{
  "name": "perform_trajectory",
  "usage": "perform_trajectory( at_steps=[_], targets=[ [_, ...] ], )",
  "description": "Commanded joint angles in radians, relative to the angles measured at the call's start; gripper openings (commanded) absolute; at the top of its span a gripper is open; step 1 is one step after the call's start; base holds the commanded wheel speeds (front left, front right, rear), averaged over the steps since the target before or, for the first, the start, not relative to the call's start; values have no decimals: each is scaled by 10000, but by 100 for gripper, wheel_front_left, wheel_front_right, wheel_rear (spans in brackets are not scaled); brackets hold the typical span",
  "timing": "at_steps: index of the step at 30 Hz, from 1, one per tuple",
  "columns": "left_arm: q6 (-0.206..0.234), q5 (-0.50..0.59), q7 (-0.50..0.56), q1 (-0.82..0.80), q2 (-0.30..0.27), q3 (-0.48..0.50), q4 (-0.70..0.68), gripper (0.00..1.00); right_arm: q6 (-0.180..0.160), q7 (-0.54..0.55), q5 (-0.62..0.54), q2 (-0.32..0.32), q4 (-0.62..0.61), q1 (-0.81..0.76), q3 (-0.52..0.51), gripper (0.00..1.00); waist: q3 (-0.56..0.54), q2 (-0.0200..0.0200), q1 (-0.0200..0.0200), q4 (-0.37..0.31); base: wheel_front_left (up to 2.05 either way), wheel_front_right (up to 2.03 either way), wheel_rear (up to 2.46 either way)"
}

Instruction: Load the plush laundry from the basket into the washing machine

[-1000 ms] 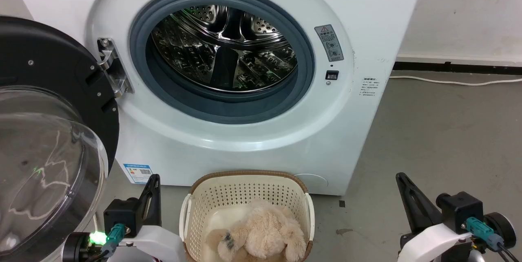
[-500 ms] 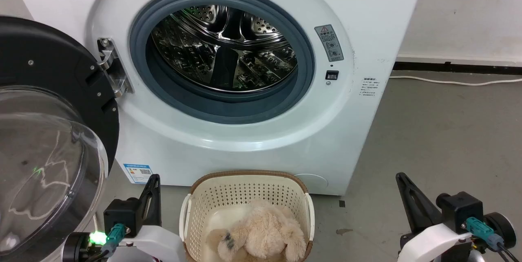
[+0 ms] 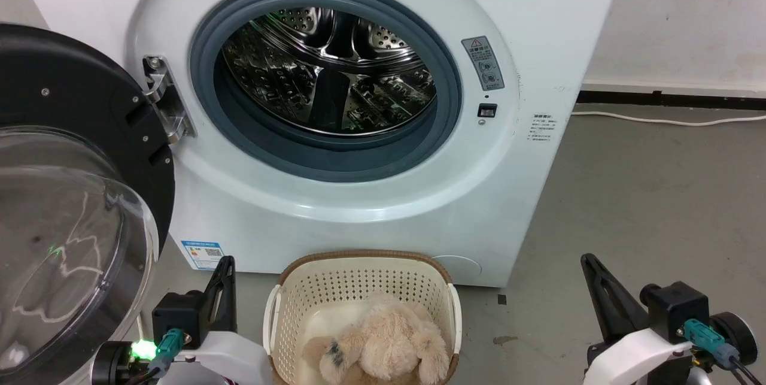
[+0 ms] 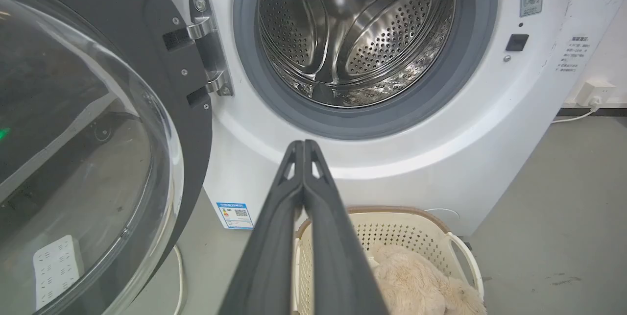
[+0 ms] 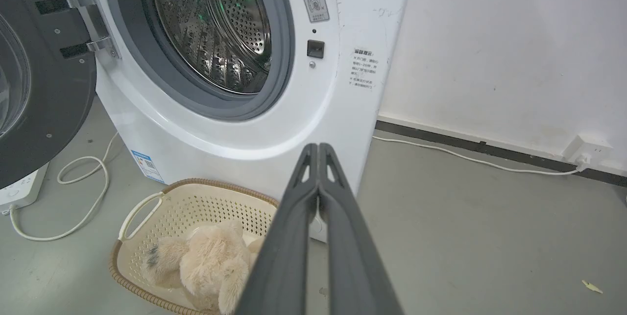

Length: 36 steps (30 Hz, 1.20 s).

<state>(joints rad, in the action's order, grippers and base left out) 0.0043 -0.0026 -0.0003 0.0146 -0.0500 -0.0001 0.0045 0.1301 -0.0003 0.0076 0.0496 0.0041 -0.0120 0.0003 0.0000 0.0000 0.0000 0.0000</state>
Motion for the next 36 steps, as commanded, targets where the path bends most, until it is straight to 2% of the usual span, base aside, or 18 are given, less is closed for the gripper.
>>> perform_trajectory(
  at_steps=[1,9,10,36],
  targets=[
    [-43,26,3,-146,-3,1,-45,0,6,3,-76,6,-41,120,-3,0,0,0,0,0,0,0,0],
    [-43,26,3,-146,-3,1,-45,0,6,3,-76,6,-41,120,-3,0,0,0,0,0,0,0,0],
    [4,-4,-1,3,0,-8,2,100,0,-1,6,0,2,-2,0,100,0,0,0,0,0,0,0],
    [65,-809,-476,-109,0,-456,218,100,1,-476,795,1,54,-77,99,100,295,0,0,-133,0,0,0]
  ],
)
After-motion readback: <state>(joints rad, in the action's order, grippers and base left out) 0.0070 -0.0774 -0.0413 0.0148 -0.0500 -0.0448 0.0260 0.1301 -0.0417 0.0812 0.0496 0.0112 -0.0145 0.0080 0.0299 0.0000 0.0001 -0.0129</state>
